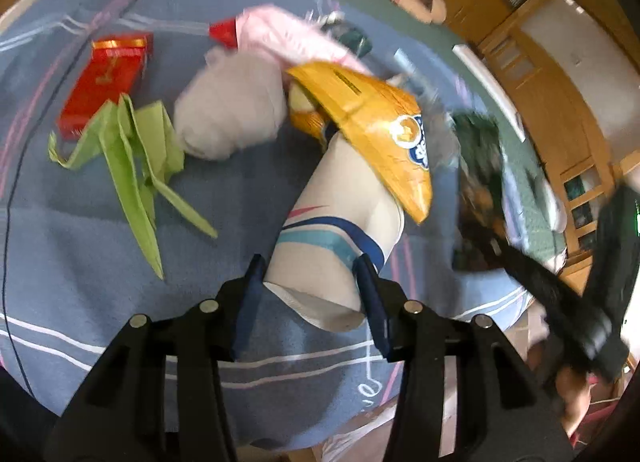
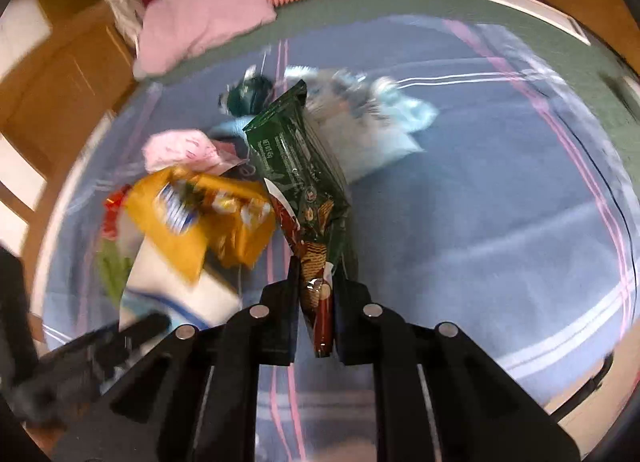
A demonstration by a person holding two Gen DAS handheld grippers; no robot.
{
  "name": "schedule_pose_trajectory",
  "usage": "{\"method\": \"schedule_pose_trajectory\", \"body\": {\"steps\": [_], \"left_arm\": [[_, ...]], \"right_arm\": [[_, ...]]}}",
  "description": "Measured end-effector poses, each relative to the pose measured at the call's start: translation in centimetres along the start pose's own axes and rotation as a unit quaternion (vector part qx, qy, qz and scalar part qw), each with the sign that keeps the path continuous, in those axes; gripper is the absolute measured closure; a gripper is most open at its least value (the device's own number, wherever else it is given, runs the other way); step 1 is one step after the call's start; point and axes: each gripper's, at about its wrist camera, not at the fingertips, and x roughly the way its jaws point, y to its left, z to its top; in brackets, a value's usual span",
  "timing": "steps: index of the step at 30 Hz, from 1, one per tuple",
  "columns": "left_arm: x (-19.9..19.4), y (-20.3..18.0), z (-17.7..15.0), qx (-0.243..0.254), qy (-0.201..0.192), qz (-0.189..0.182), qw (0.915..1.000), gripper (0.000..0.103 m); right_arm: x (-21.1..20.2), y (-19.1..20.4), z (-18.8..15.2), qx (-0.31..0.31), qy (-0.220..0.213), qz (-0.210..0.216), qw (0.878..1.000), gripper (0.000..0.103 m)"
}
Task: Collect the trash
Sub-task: 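Grasp the white striped paper cup with the left gripper while the right grasps the green snack packet, then carry the green snack packet over the white bag and open the right gripper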
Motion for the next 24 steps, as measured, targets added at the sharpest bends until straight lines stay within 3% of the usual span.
{"method": "schedule_pose_trajectory", "body": {"steps": [3,7,16,24], "left_arm": [[-2.3,-1.2,-0.9,0.016,-0.059,-0.012,0.9981,0.056],[-3.3,-2.7,-2.2,0.041,-0.097,-0.007,0.9944,0.056],[-4.6,-1.0,-2.4,0.007,-0.102,-0.031,0.9942,0.056],[-6.8,0.3,-4.5,0.026,-0.124,-0.038,0.9912,0.056]], "right_arm": [[-3.2,-2.0,-2.1,0.019,-0.021,0.009,1.000,0.088],[-5.3,-2.9,-3.9,0.019,-0.032,0.000,0.999,0.088],[-8.4,-3.1,-5.6,0.020,-0.050,-0.003,0.999,0.088],[-10.8,-3.1,-7.7,0.023,-0.054,-0.016,0.998,0.088]]}}
